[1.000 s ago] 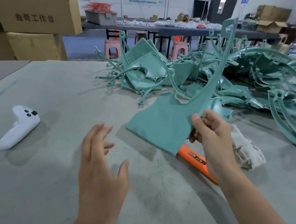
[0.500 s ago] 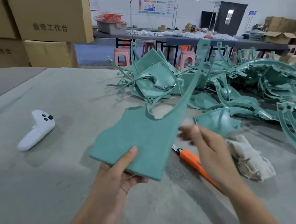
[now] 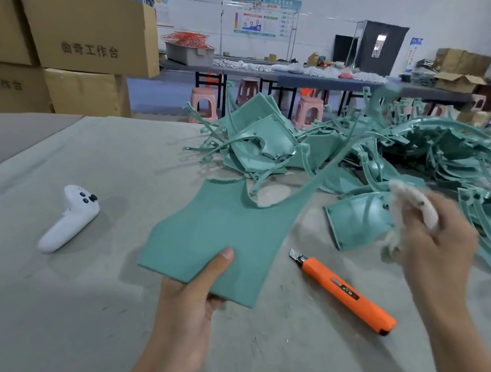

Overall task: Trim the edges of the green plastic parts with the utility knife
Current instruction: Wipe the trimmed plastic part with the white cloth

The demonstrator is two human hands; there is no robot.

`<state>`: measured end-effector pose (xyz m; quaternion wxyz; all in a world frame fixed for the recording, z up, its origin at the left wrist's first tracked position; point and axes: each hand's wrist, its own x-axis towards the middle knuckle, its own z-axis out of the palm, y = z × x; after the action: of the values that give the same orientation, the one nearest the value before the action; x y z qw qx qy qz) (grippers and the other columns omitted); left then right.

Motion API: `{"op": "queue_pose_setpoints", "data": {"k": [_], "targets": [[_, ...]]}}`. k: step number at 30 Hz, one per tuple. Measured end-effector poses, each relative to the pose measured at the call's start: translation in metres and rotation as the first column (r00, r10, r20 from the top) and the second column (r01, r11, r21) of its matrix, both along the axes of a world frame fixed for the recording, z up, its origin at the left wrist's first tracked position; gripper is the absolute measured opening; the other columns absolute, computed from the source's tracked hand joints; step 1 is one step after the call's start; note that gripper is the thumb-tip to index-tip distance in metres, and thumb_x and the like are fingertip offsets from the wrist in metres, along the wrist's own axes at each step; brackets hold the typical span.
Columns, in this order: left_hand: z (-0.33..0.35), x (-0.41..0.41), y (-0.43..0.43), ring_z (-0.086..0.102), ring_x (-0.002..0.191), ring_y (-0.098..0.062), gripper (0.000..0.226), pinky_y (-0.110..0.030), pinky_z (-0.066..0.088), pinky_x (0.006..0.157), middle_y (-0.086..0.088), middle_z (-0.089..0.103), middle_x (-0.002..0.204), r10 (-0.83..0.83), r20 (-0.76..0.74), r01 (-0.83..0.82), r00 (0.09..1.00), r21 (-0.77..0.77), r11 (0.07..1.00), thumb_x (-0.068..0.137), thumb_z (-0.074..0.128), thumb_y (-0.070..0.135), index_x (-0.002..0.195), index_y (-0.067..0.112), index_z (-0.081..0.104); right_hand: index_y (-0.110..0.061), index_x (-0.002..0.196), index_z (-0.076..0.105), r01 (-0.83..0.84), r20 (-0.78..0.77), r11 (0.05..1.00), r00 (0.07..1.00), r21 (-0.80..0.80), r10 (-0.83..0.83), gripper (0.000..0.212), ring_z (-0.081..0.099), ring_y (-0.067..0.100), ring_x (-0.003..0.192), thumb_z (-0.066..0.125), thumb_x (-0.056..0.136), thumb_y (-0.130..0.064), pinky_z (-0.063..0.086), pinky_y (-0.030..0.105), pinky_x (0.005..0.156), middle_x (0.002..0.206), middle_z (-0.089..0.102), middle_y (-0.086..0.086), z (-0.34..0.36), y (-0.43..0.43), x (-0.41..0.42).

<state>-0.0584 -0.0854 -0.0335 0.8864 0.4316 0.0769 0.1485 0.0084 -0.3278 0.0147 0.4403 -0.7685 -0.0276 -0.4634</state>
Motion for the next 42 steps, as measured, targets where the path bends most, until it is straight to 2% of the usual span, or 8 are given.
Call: {"op": "queue_pose_setpoints", "data": {"k": [4, 9, 13, 15, 19, 23, 37, 42], "targets": [[0.001, -0.003, -0.005, 0.071, 0.092, -0.021, 0.045, -0.040, 0.057, 0.069, -0.003, 0.074, 0.105, -0.003, 0.035, -0.001, 0.999, 0.105, 0.994, 0.064, 0.074, 0.013, 0.108, 0.018, 0.069, -0.002, 0.119, 0.067, -0.029, 0.375, 0.897, 0.902, -0.440, 0.213, 0.032, 0.056, 0.022, 0.108, 0.052, 0.093, 0.008, 0.041, 0.029, 0.099, 0.116, 0.060, 0.009, 0.022, 0.061, -0.022], [0.000, -0.007, 0.000, 0.072, 0.093, -0.019, 0.035, -0.033, 0.058, 0.066, -0.001, 0.074, 0.103, 0.003, 0.084, -0.016, 0.996, 0.157, 0.988, 0.066, 0.083, 0.021, 0.098, 0.032, 0.075, 0.000, 0.115, 0.069, -0.136, -0.041, 0.687, 0.987, -0.714, 0.153, 0.037, 0.066, 0.030, 0.099, 0.059, 0.083, 0.016, 0.027, 0.051, 0.118, 0.105, 0.072, 0.012, 0.009, 0.087, -0.008], [-0.004, -0.002, -0.003, 0.073, 0.086, -0.017, 0.025, -0.034, 0.056, 0.065, 0.000, 0.076, 0.095, 0.071, 0.004, -0.070, 0.998, 0.118, 0.991, 0.065, 0.076, 0.023, 0.088, 0.034, 0.077, -0.021, 0.110, 0.066, -0.466, -0.010, 0.825, 0.872, -0.320, 0.489, 0.024, 0.060, -0.002, 0.073, 0.050, 0.097, -0.010, 0.048, 0.014, 0.081, 0.086, 0.064, -0.021, -0.009, 0.087, -0.033], [-0.003, 0.001, -0.004, 0.072, 0.080, -0.015, 0.017, -0.037, 0.051, 0.071, -0.001, 0.076, 0.091, 0.112, -0.053, -0.109, 0.992, 0.060, 0.992, 0.067, 0.074, 0.020, 0.081, 0.030, 0.078, -0.029, 0.104, 0.059, -0.413, 0.163, 0.903, 0.889, -0.119, 0.428, 0.017, 0.049, -0.008, 0.060, 0.044, 0.101, -0.022, 0.034, 0.005, 0.056, 0.073, 0.054, -0.024, -0.005, 0.083, -0.042], [0.000, 0.002, -0.001, 0.072, 0.084, -0.014, 0.029, -0.027, 0.057, 0.059, -0.001, 0.075, 0.098, 0.064, -0.067, -0.071, 0.996, -0.111, 0.991, 0.063, 0.073, 0.015, 0.092, 0.016, 0.073, -0.014, 0.106, 0.058, -0.187, 0.236, 0.975, 0.959, 0.117, 0.155, 0.016, 0.048, -0.009, 0.074, 0.043, 0.103, -0.016, 0.035, 0.009, 0.067, 0.086, 0.055, -0.024, 0.021, 0.063, -0.018], [0.003, -0.002, -0.003, 0.072, 0.089, -0.018, 0.037, -0.026, 0.057, 0.060, -0.006, 0.074, 0.104, -0.026, -0.031, 0.023, 0.999, -0.117, 0.993, 0.064, 0.071, 0.010, 0.101, 0.012, 0.070, -0.011, 0.125, 0.056, -0.291, 0.061, 0.882, 0.955, 0.372, 0.290, 0.026, 0.048, -0.001, 0.079, 0.042, 0.105, -0.020, 0.042, 0.014, 0.068, 0.110, 0.056, 0.006, 0.047, 0.070, 0.015], [0.017, 0.002, 0.006, 0.073, 0.085, -0.017, 0.020, -0.025, 0.056, 0.063, -0.003, 0.075, 0.097, 0.225, 0.106, -0.208, 0.968, -0.152, 0.966, 0.068, 0.071, 0.016, 0.085, 0.024, 0.079, -0.023, 0.132, 0.050, -0.647, -0.364, 0.746, 0.664, 0.157, 0.653, 0.030, 0.060, -0.001, 0.108, 0.038, 0.105, -0.025, 0.044, 0.014, 0.092, 0.121, 0.065, -0.013, -0.032, 0.163, -0.061], [0.021, 0.004, 0.020, 0.072, 0.086, -0.011, 0.015, -0.025, 0.056, 0.064, 0.003, 0.075, 0.097, 0.338, 0.093, -0.318, 0.937, -0.182, 0.931, 0.077, 0.070, 0.012, 0.082, 0.023, 0.078, -0.034, 0.080, 0.046, -0.693, -0.595, 0.680, 0.658, -0.238, 0.462, 0.030, 0.055, 0.013, 0.063, 0.029, 0.090, -0.056, 0.038, 0.029, 0.061, 0.065, 0.054, -0.009, -0.033, 0.132, -0.087]]}}
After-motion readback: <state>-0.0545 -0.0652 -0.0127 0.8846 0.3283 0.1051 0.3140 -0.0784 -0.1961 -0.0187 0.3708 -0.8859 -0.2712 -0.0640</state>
